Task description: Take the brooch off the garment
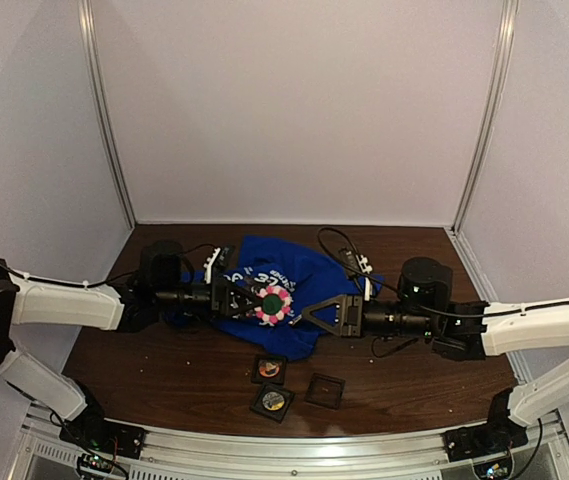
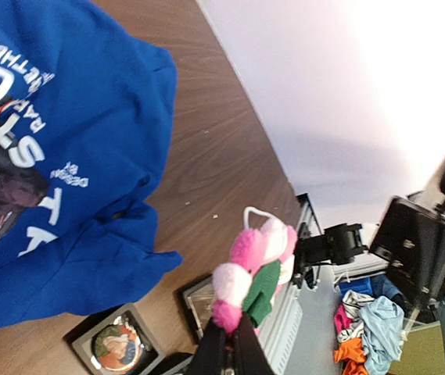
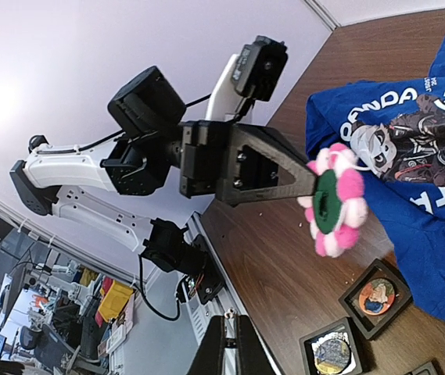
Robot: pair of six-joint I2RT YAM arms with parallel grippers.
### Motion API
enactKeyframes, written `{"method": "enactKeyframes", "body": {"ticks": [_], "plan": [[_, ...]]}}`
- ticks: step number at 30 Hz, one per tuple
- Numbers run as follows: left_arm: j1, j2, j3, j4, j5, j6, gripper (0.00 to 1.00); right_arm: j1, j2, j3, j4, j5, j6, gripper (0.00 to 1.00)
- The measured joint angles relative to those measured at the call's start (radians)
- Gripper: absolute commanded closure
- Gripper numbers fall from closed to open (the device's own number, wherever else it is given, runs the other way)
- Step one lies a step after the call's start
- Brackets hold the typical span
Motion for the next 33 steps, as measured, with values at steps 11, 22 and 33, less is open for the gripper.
{"method": "enactKeyframes", "body": {"ticks": [11, 22, 33], "plan": [[-0.045, -0.088, -0.044, 0.157, 0.126, -0.059, 1.00, 0.000, 0.016, 0.002, 0.010, 0.043, 0.026, 1.00], [-0.076, -0.133, 0.012, -0.075, -0.009, 0.022, 1.00, 0.000, 0.015, 0.003, 0.010, 0.048, 0.025, 1.00], [-0.141, -0.133, 0.055, -0.155, -0.041, 0.047, 1.00, 0.000, 0.015, 0.021, -0.001, 0.082, 0.015, 1.00]]}}
